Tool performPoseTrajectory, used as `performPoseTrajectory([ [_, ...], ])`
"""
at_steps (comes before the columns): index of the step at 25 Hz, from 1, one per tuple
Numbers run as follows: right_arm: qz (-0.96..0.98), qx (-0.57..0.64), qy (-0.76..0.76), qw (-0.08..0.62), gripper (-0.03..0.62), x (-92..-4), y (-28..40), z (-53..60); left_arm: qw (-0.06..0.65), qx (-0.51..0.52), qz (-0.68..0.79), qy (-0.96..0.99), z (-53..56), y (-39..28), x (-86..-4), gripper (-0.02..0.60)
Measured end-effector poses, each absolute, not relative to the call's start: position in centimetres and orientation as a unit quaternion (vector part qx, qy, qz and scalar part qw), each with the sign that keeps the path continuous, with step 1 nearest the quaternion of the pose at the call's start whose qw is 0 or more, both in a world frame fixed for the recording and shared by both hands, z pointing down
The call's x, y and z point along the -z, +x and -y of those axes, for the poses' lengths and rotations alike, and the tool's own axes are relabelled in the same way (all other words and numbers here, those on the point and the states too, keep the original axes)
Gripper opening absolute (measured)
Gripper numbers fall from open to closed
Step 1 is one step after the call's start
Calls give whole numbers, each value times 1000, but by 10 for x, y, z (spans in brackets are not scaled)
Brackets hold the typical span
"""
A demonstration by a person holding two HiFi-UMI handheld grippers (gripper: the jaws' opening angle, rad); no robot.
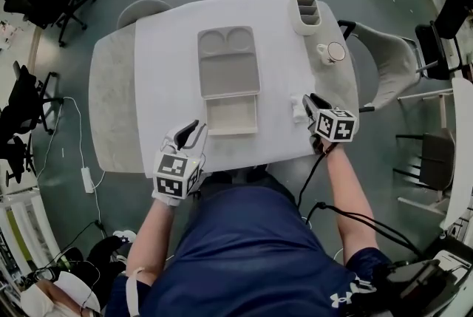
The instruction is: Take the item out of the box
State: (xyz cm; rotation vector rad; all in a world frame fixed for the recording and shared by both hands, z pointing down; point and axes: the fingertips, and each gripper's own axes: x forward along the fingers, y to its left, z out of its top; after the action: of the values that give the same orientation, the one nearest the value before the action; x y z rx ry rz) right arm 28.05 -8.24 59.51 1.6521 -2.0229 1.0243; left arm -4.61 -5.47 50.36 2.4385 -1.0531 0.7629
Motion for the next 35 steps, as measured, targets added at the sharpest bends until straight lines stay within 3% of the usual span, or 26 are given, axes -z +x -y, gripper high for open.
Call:
performPoseTrajectory([
  [22,827,19,562,-15,20,-250,166,115,70,-18,459,886,102,-83,-266,71],
  [29,829,90,549,-59,2,-194,138,101,-25,61,491,868,95,-96,-191,40],
  [35,825,85,556,-54,2,-199,137,101,-27,74,508,857,109,-98,-188,32],
])
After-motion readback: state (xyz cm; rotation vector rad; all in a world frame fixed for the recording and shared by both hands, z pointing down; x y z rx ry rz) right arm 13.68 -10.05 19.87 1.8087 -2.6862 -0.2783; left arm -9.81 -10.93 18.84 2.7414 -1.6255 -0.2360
